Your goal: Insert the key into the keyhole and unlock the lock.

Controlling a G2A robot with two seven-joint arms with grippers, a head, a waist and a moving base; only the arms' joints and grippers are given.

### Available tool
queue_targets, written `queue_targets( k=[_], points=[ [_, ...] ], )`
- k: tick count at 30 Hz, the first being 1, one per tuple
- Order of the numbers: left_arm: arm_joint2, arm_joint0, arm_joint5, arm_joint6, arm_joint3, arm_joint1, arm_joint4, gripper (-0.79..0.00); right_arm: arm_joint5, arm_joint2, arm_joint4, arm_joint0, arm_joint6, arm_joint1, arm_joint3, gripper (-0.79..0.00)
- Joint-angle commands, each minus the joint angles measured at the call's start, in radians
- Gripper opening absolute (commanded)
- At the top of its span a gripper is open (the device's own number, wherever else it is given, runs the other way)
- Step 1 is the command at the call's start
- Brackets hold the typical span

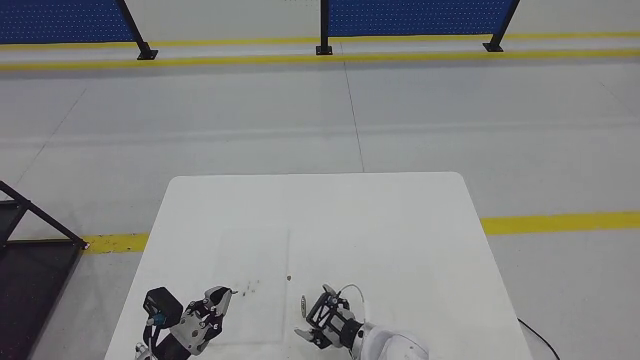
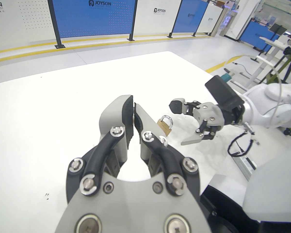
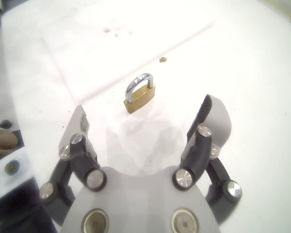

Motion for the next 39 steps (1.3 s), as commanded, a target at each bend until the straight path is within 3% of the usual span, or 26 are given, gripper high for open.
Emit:
queue_targets(
  k=[1, 6, 18, 23, 24, 34, 39],
  points=[
    [0.0, 0.0, 0.0, 0.0, 0.0, 0.0, 0.0, -0.785, 0.009, -0.014, 0.009, 0.014, -0.004, -0.006, 0.017, -0.268],
    [0.0, 0.0, 0.0, 0.0, 0.0, 0.0, 0.0, -0.785, 0.025, -0.035, 0.03, 0.038, -0.012, -0.016, 0.046, -0.394],
    [0.0, 0.0, 0.0, 0.0, 0.0, 0.0, 0.0, -0.785, 0.04, -0.064, 0.049, 0.065, -0.018, -0.027, 0.087, -0.523],
    [0.0, 0.0, 0.0, 0.0, 0.0, 0.0, 0.0, -0.785, 0.043, -0.065, 0.055, 0.069, -0.02, -0.028, 0.09, -0.705],
    [0.0, 0.0, 0.0, 0.0, 0.0, 0.0, 0.0, -0.785, 0.044, -0.064, 0.057, 0.07, -0.023, -0.028, 0.089, -0.773],
    [0.001, -0.002, 0.0, 0.0, -0.001, 0.0, -0.002, -0.785, 0.02, 0.027, 0.109, 0.031, -0.096, -0.002, 0.009, -0.785],
    [0.019, -0.019, -0.02, 0.009, 0.002, 0.0, -0.02, -0.785, -0.102, 0.17, 0.255, -0.042, -0.24, 0.032, -0.064, -0.785]
  ],
)
